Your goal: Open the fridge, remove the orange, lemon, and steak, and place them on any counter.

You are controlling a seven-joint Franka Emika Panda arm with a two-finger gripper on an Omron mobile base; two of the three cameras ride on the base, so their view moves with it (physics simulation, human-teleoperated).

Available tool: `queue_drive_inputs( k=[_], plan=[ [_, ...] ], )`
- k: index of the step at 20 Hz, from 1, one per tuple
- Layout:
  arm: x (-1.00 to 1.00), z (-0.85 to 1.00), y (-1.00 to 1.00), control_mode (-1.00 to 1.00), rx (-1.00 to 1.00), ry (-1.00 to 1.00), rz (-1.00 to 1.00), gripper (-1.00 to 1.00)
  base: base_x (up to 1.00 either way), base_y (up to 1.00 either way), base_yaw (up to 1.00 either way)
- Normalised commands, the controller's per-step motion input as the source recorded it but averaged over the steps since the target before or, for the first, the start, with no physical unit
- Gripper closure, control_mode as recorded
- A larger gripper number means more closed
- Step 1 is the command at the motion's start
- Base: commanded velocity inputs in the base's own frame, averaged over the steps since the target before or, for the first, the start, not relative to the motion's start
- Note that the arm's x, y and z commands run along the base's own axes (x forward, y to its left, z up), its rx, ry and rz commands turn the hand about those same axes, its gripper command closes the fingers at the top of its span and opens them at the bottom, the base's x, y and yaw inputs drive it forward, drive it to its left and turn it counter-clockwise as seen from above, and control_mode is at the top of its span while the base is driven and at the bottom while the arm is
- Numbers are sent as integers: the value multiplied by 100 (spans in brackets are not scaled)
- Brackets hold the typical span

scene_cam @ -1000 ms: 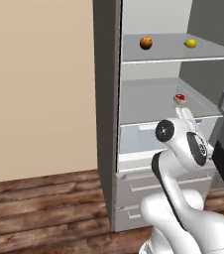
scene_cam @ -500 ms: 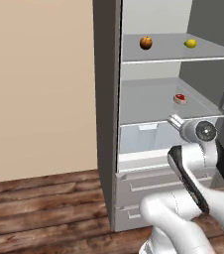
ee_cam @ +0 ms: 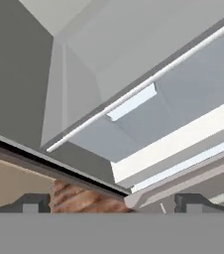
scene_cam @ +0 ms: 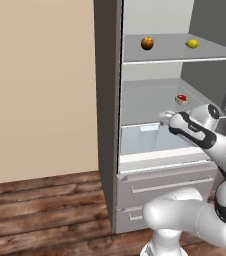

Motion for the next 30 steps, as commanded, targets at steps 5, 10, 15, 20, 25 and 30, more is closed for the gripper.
queue_drive_inputs(
  k=[5,10,15,20,25,30],
  plan=[
    [5,40,42,-100,-4,2,14,-100,0,0,0],
    [-23,43,44,-100,-13,0,-12,-100,0,0,0],
    [-20,46,32,-100,-15,3,-14,-100,0,0,0],
    [-14,32,16,-100,-18,1,-6,-100,0,0,0],
    [-24,39,12,-100,-13,0,-4,-100,0,0,0],
    [-29,35,10,-100,-11,0,-1,-100,0,0,0]
  ],
)
